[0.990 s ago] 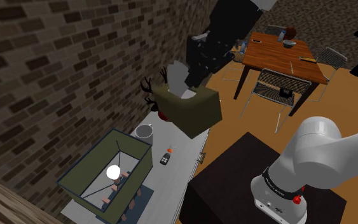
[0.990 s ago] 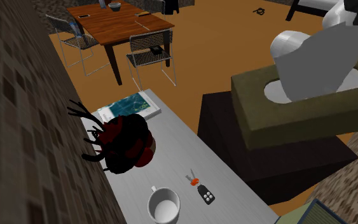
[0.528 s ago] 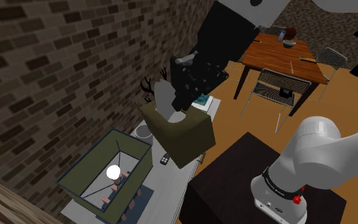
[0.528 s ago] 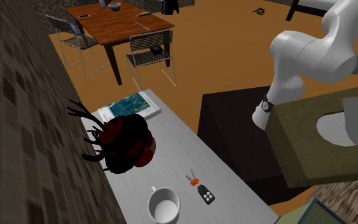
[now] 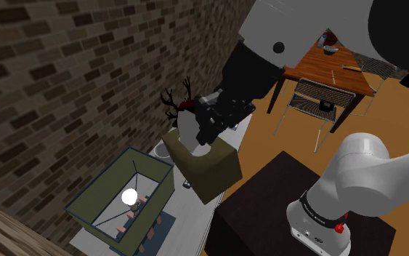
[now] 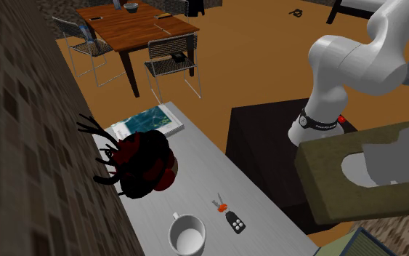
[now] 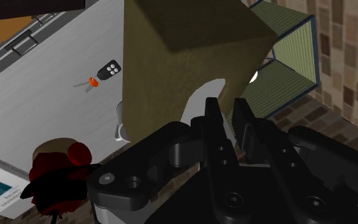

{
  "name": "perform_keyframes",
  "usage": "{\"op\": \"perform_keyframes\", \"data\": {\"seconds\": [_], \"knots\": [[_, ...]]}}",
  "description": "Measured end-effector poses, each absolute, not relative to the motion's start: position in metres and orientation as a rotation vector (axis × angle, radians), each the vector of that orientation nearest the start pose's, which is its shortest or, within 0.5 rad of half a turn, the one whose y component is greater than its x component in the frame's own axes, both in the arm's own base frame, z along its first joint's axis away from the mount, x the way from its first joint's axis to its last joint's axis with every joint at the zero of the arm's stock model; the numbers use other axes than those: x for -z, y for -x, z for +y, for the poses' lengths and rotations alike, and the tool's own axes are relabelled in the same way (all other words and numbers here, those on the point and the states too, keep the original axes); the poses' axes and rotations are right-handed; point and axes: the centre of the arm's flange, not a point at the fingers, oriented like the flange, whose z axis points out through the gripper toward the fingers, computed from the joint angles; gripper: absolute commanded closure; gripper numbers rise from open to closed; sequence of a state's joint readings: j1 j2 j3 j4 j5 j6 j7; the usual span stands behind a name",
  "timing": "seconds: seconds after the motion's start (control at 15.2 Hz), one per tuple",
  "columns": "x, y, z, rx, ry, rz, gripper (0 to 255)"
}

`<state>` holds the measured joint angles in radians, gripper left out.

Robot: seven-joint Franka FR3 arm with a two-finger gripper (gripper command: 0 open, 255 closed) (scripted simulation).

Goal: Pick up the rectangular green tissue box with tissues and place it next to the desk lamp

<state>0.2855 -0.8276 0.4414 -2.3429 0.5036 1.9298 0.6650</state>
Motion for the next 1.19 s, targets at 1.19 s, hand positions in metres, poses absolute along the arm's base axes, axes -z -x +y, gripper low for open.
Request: {"op": "perform_keyframes", "data": {"seconds": [1.19], "knots": [[-0.520, -0.211, 0.300, 0.261, 2.765, 0.141, 255]]}}
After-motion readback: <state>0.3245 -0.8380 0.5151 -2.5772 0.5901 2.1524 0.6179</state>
